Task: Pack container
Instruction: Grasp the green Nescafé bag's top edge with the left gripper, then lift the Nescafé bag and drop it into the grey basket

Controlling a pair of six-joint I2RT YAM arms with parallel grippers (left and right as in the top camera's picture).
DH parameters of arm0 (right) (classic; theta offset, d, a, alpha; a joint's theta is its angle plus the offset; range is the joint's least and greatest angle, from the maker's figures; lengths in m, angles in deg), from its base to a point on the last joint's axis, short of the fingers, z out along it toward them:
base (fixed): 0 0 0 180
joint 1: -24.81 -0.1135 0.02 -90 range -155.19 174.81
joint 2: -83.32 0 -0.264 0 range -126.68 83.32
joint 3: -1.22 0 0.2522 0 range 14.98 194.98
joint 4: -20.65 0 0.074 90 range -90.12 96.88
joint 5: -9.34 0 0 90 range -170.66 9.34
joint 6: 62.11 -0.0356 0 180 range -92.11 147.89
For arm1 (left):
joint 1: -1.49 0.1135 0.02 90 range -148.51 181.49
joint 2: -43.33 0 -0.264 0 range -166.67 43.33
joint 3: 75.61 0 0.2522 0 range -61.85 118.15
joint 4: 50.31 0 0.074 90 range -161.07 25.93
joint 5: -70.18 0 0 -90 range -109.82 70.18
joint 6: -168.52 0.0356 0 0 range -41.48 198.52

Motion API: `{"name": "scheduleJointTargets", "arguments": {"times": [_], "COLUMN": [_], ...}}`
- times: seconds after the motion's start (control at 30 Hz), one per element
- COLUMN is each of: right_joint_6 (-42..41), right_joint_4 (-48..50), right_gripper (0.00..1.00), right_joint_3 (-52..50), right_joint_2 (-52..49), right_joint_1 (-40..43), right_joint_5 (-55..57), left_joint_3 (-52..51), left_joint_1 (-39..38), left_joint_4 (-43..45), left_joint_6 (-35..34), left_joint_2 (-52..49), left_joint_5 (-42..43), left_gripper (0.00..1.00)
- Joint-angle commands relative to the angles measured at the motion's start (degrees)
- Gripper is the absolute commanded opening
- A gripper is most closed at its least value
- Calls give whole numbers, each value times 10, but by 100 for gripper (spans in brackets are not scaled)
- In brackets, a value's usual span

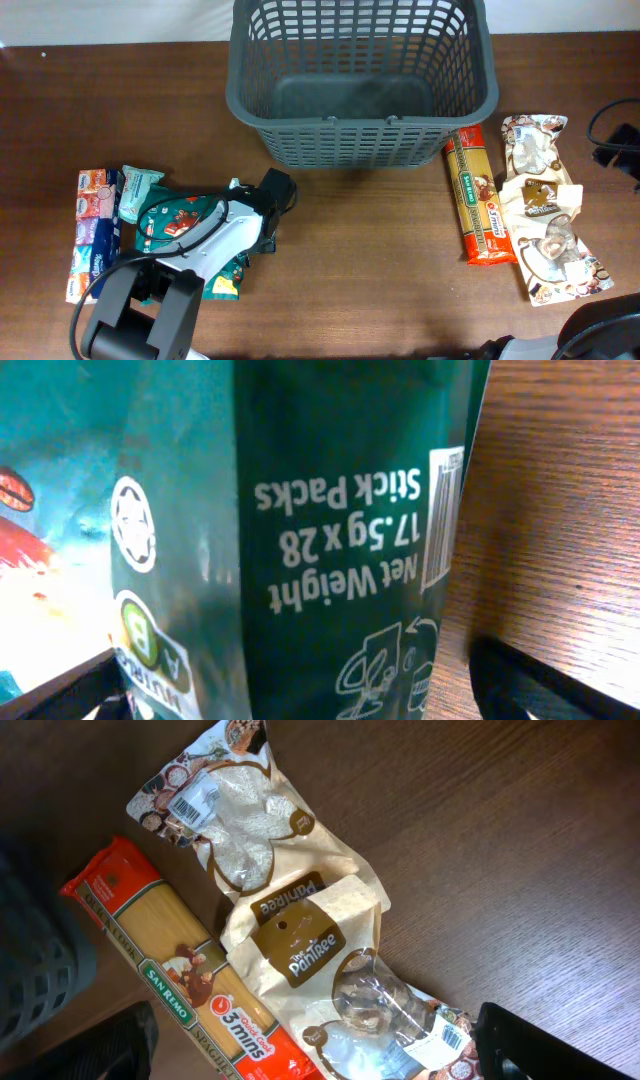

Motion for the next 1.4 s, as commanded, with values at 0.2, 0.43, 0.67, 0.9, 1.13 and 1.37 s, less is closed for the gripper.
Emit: {"name": "scheduleJointTargets", "arguments": {"times": [0.2,0.43,0.67,0.9,1.13,1.37], "right_joint_6": [-1,-1,0,0,0,0], "right_joint_4": [2,2,2,2,2,4], "right_gripper": [99,99,99,99,99,99], "right_joint_3": [0,0,0,0,0,0], "right_joint_2": [-2,-2,-2,-2,-2,-2], "right_joint_1": [1,1,1,1,1,1], "right_joint_5": [-6,-5,-5,-5,-5,-5], "left_joint_3": [-30,-30,-30,5,103,200], "left_joint_1": [3,3,2,2,2,3], "left_joint_4": [20,19,15,-24,-114,-149], "left_joint_6": [5,5,36,26,27,59], "left_joint_2": [-26,-26,-26,7,149,306], "left_joint_5": [24,4,4,-41,-140,-168], "left_gripper": [56,2,2,2,2,2]}}
